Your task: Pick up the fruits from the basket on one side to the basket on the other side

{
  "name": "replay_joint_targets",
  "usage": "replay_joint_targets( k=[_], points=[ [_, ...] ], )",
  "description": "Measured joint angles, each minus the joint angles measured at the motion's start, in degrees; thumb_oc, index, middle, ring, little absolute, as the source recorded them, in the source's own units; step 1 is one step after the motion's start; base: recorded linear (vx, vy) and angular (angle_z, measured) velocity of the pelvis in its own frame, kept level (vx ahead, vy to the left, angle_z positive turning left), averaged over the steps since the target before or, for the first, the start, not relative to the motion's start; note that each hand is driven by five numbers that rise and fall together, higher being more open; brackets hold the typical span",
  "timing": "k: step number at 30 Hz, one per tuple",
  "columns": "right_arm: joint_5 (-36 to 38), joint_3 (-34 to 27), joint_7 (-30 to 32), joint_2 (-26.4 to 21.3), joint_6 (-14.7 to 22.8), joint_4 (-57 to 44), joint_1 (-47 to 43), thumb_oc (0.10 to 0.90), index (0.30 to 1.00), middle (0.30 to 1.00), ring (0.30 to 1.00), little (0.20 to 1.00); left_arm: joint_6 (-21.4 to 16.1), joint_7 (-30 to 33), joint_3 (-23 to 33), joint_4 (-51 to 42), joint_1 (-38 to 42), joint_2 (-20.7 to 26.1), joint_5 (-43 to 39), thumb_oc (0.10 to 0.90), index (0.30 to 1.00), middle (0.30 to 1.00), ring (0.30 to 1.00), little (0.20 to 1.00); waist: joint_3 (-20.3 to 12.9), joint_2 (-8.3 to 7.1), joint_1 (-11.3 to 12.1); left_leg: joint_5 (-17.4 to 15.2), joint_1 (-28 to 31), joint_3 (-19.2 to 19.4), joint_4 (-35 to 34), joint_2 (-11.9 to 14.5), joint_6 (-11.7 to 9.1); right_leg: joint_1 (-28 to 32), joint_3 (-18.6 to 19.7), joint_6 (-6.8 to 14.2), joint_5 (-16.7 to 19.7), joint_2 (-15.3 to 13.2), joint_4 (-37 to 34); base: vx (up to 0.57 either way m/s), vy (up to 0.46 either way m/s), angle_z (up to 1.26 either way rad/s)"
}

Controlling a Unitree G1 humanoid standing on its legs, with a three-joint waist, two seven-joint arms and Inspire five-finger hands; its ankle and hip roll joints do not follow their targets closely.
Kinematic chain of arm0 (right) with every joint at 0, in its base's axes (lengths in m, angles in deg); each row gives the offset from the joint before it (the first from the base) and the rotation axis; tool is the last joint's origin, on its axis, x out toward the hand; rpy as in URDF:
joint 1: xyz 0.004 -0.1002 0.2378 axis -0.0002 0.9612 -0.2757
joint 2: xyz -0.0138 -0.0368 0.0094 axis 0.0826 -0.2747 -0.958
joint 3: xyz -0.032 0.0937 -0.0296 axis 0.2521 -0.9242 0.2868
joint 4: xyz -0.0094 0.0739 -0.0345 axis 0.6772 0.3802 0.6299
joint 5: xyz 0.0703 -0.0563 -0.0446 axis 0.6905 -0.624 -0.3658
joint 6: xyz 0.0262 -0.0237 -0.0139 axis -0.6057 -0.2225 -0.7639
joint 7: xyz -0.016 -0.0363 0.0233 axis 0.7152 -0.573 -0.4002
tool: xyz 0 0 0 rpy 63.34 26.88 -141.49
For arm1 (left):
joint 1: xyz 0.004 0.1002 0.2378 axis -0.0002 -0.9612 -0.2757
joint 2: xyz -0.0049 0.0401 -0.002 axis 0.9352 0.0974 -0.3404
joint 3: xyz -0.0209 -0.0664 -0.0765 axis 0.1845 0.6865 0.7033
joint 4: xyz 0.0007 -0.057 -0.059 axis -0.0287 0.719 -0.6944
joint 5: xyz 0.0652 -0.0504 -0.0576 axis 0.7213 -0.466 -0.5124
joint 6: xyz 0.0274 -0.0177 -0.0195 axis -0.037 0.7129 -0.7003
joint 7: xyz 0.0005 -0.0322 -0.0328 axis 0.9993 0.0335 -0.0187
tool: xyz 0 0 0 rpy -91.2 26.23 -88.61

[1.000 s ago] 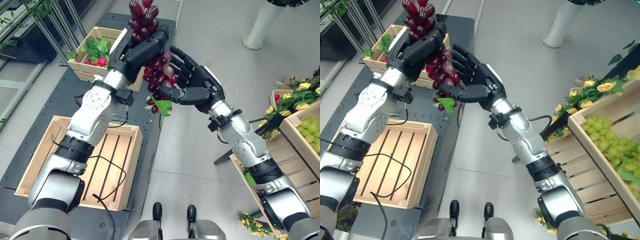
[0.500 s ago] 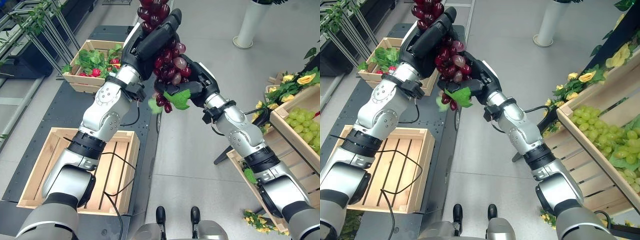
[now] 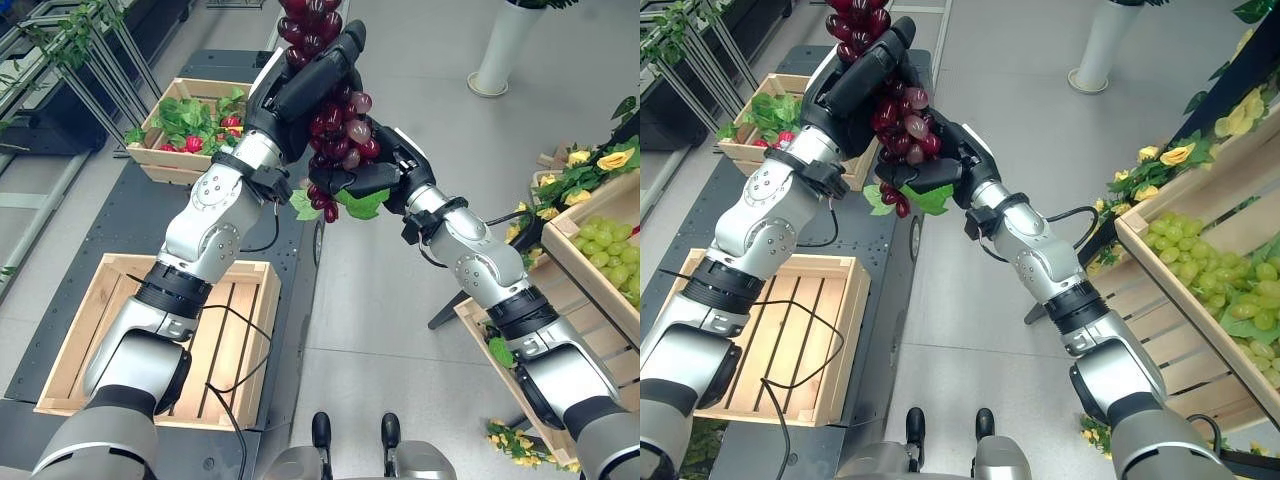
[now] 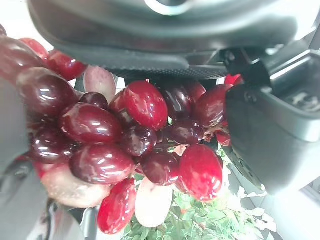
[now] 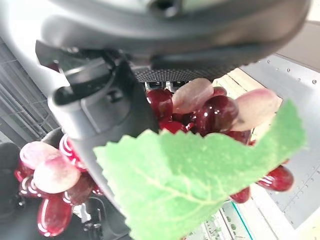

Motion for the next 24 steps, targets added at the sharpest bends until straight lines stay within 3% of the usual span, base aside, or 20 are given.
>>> replay_joint_targets(
  k=[7,10,14,15,16,17,24],
  points=[
    [0.03,0.35,0.61,0.48,0.98,0.0,0.0,0.4,0.3,0.3,0.3,0.3,-0.02,-0.1,-1.74,1.34,3.52,0.01,0.43,0.4,0.3,0.3,0.3,0.3,0.0,-0.01,0.99,0.0,-0.03,-0.03,0.0,-0.04,0.0,-0.03,-0.01,0.0,0.0,0.04,0.0,0.0,0.001,0.0],
    [0.04,0.59,1.03,0.5,0.98,0.06,0.0,0.4,0.3,0.3,0.3,0.3,-0.19,0.02,-2.37,1.9,4.33,0.0,3.63,0.4,0.3,0.3,0.3,0.3,-0.01,-0.01,0.95,0.0,-0.04,0.0,0.0,-0.07,0.0,-0.05,0.01,0.02,0.01,0.04,0.0,-0.04,0.007,-0.01],
    [0.12,1.24,1.27,0.43,1.0,0.27,-0.01,0.4,0.3,0.3,0.3,0.3,-1.72,0.63,-4.95,9.91,8.58,0.21,10.73,0.4,0.3,0.3,0.3,0.3,-0.04,-0.02,0.72,0.0,-0.03,0.13,0.0,0.01,0.0,-0.11,0.07,0.03,0.03,0.11,0.0,-0.03,0.006,-0.03],
    [0.13,1.24,1.27,0.41,1.02,0.99,-0.01,0.4,0.3,0.3,0.3,0.3,-2.14,0.82,-4.9,12.17,8.79,0.39,11.86,0.438,0.356,0.356,0.356,0.356,-0.19,-0.01,0.58,0.0,-0.04,0.39,0.0,0.02,0.0,-0.25,0.24,0.02,0.05,0.11,0.0,-0.02,0.008,-0.07],
    [0.13,1.24,1.27,0.38,1.06,1.6,-0.01,0.4,0.3,0.3,0.3,0.3,-2.15,0.79,-4.92,12.97,8.79,0.38,12.21,0.646,0.669,0.669,0.669,0.669,-0.29,-0.03,0.59,0.0,-0.05,0.51,-0.02,0.04,0.0,-0.31,0.41,0.01,0.07,0.09,0.0,-0.02,0.008,-0.11],
    [0.14,1.23,1.27,0.28,1.16,2.69,-0.01,0.4,0.3,0.3,0.3,0.3,-2.19,0.26,-5.08,14.23,8.79,0.37,12.56,0.8,0.9,0.9,0.9,0.9,-0.34,-0.04,0.6,0.0,-0.07,0.79,-0.03,0.09,0.0,-0.46,0.81,-0.03,0.16,0.11,0.0,-0.01,0.008,-0.12],
    [0.14,1.17,1.26,-0.21,1.51,6.42,0.03,0.4,0.3,0.3,0.3,0.3,-2.12,-4.71,-6.06,18.48,8.72,0.37,11.39,0.8,0.9,0.9,0.9,0.9,-0.34,-0.04,0.44,-0.01,-0.06,1.35,-0.04,0.22,-0.01,-0.66,1.21,-0.07,0.33,0.17,0.0,0.0,0.004,-0.03]
  ],
)
